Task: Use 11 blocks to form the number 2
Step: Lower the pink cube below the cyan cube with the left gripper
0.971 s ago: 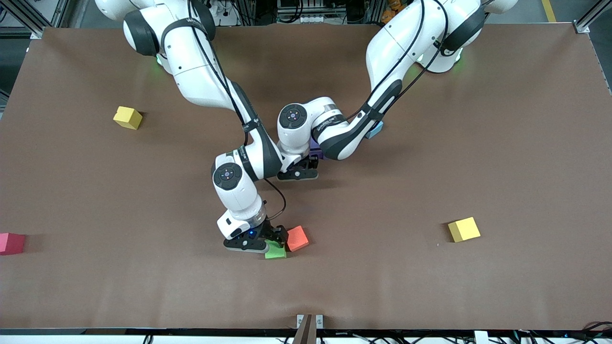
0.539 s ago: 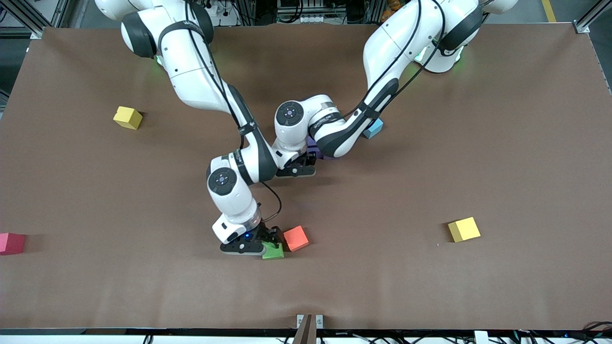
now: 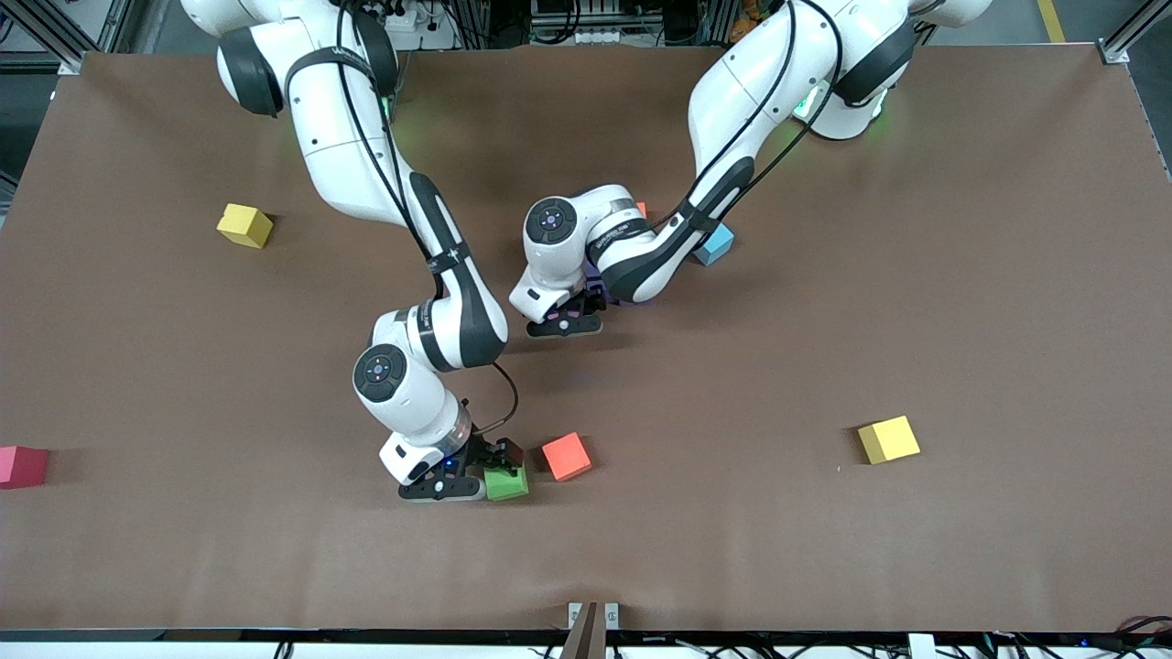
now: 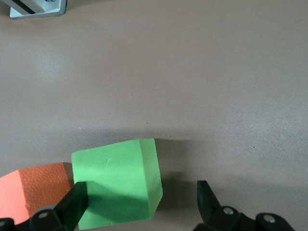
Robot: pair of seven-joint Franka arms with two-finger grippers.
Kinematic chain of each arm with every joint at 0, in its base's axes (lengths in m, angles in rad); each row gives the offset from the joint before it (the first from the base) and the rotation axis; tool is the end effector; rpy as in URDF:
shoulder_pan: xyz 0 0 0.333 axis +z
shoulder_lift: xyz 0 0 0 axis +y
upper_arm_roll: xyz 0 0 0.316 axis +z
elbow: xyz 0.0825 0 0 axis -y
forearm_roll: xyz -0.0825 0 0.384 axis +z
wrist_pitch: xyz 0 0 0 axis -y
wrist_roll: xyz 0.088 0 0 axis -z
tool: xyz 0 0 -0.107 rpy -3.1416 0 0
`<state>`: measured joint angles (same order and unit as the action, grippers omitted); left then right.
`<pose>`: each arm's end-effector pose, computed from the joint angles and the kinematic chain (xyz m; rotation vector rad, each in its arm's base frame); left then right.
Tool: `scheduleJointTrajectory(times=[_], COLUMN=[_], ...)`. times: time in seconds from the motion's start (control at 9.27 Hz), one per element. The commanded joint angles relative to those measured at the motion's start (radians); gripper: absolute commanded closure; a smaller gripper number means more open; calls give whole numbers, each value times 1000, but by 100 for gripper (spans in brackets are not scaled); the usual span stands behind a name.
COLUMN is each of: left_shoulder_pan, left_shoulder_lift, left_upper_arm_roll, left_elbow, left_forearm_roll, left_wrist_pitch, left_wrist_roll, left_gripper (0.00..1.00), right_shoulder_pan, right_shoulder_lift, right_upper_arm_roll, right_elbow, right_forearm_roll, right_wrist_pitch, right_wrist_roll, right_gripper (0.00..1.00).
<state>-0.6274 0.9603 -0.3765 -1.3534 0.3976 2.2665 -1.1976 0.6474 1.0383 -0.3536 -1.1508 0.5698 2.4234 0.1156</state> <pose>0.4539 -0.5801 0.1682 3.1151 0.1444 0.0206 0.7227 0.3201 0.2113 -2.9055 -0.0165 -0.3753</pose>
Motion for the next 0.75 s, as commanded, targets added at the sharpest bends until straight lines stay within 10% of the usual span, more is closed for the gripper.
scheduleJointTrajectory(times=[0.0,0.65], left_shoulder_pan=[3,29], left_shoulder_lift=[-20,-64], left_upper_arm_roll=[1,1], left_elbow=[5,0], left_forearm_roll=[-16,-16], left_wrist_pitch=[-7,-83], left_wrist_roll=[-8,1], left_gripper=[0,0], right_shoulder_pan=[-8,-2], right_shoulder_lift=[19,20], right_upper_arm_roll=[-4,-12], right_elbow=[29,37], right_forearm_roll=[15,9], right_wrist_pitch=[-17,-14], right_wrist_roll=[-22,-20], right_gripper=[0,9])
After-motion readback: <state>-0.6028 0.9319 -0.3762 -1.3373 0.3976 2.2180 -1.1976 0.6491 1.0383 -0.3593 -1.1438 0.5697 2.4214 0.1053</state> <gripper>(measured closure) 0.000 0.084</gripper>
